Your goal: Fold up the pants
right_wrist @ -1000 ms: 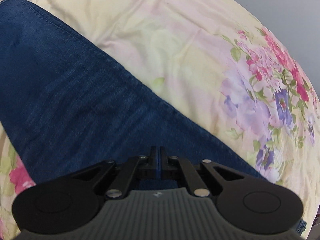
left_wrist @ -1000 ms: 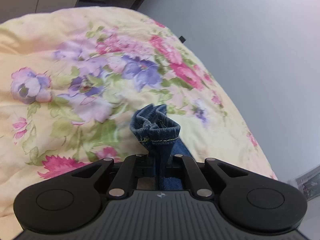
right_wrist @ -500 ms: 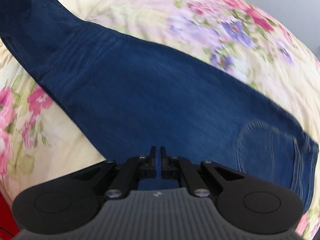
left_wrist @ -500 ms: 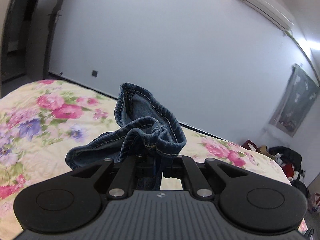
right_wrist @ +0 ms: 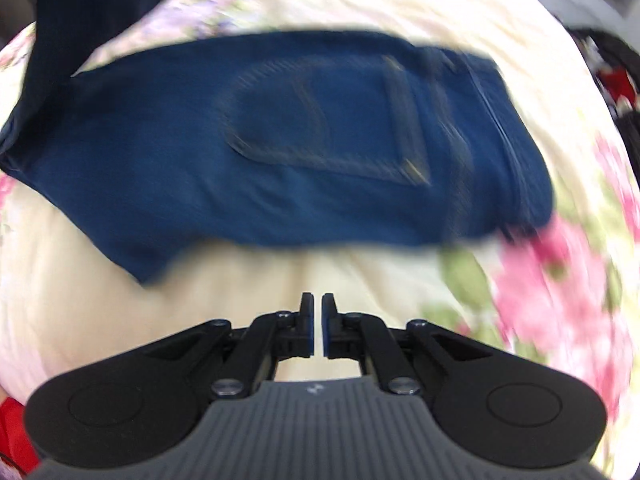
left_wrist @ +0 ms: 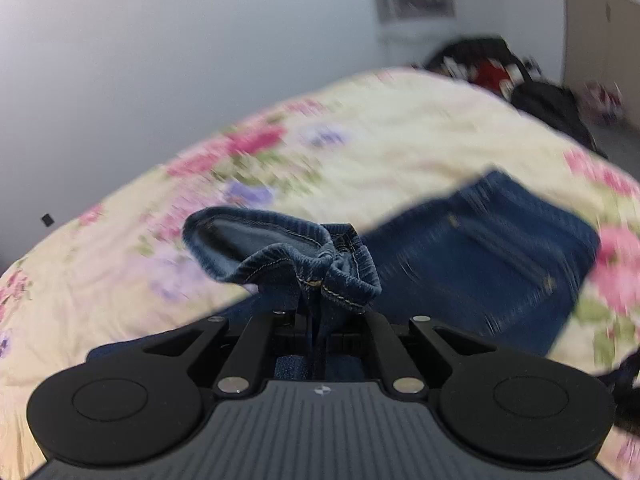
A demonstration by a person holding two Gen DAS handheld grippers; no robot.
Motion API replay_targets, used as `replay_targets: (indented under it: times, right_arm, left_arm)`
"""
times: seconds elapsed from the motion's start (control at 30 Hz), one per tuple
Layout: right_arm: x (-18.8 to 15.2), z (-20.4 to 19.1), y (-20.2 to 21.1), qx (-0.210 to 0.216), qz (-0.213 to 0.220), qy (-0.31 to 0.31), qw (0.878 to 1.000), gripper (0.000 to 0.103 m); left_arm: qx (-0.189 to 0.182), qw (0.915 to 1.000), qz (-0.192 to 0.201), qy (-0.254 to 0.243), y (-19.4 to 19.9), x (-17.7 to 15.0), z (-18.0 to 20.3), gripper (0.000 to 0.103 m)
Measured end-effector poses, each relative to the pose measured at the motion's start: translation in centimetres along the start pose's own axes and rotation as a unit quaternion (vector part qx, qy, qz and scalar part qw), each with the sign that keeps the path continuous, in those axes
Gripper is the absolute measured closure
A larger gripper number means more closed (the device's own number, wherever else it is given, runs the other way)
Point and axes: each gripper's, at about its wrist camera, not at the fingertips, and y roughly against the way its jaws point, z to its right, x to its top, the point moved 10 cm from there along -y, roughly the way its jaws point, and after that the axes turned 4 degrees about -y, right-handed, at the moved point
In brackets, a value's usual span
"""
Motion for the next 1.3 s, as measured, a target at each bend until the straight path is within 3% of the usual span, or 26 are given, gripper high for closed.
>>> replay_targets:
  times: [0.07, 0.17, 0.27, 0.3, 0.37, 0.43, 0.5, 0.6, 0.67, 0.73, 0.87, 1.0, 1.07, 1.1, 1.17, 1.3]
  right_arm:
    - [-1.6, 1.3, -0.3, 0.004, -0.007, -0.012, 1.000, 0.103]
    - [-3.5, 2.1, -0.5, 0.015, -0.012, -0.019, 1.000, 0.103]
    - [-4.2, 1.8, -0.5, 0.022, -0.009, -0.012, 1.000, 0.103]
    - [-4.3, 1.5, -0.4, 0.023, -0.007, -0.008, 1.000, 0.103]
    - [-4.2, 0.9, -0.1, 0.028, -0.004, -0.006, 1.000, 0.103]
    - [-4.0, 0.6, 0.4, 0.035, 0.000, -0.006, 0.999, 0.100]
    - [-2.9, 0.2, 0.8, 0.037, 0.007, -0.005, 0.999, 0.097]
    - [-2.3, -0.8, 2.1, 0.039, 0.025, -0.001, 0.999, 0.093]
    - [-1.5, -1.9, 2.8, 0.044, 0.037, 0.001, 0.998, 0.081]
    - [-0.9, -3.0, 3.5, 0.052, 0.043, 0.000, 0.998, 0.076]
    - [0.6, -5.1, 4.8, 0.070, 0.053, -0.013, 0.996, 0.062]
    - [3.2, -6.4, 4.4, 0.115, 0.063, -0.079, 0.988, 0.057]
    - [4.5, -6.7, 4.1, 0.151, 0.064, -0.130, 0.978, 0.055]
    - [5.1, -6.7, 3.7, 0.164, 0.064, -0.154, 0.972, 0.053]
    - [6.2, -6.5, 2.3, 0.176, 0.053, -0.204, 0.962, 0.029]
    - [6.9, -6.5, -1.4, 0.244, 0.000, -0.322, 0.915, 0.030]
  left_arm:
    - [-0.017, 0.9970, -0.047, -0.059, -1.3, -3.1, 4.5, 0.098]
    - [-0.020, 0.9890, -0.066, -0.131, -2.3, -5.5, 6.9, 0.097]
    - [-0.066, 0.9836, -0.094, -0.139, -2.7, -6.2, 6.9, 0.088]
    - [-0.088, 0.9821, -0.101, -0.132, -2.8, -6.1, 6.8, 0.079]
    - [-0.133, 0.9803, -0.114, -0.092, -3.0, -5.8, 6.5, 0.069]
    - [-0.196, 0.9718, -0.127, -0.028, -2.9, -5.7, 6.0, 0.045]
    - [-0.251, 0.9580, -0.134, 0.036, -2.6, -5.6, 5.2, 0.041]
    - [-0.301, 0.9360, -0.141, 0.117, -2.0, -5.6, 3.4, 0.040]
    - [-0.338, 0.9176, -0.142, 0.153, -1.2, -5.5, 2.1, 0.040]
    - [-0.359, 0.9082, -0.135, 0.166, -0.3, -5.3, 0.8, 0.035]
    - [-0.340, 0.9233, -0.104, 0.146, 1.2, -4.5, -1.9, 0.035]
    - [-0.235, 0.9632, -0.074, 0.108, 1.0, -4.3, -5.5, 0.035]
    - [-0.183, 0.9766, -0.069, 0.088, 0.4, -5.0, -7.2, 0.035]
    - [-0.162, 0.9808, -0.069, 0.084, -0.2, -5.4, -7.9, 0.035]
    - [-0.132, 0.9846, -0.072, 0.088, -1.6, -6.4, -9.1, 0.035]
    - [-0.128, 0.9792, -0.094, 0.126, -4.0, -8.4, -11.0, 0.036]
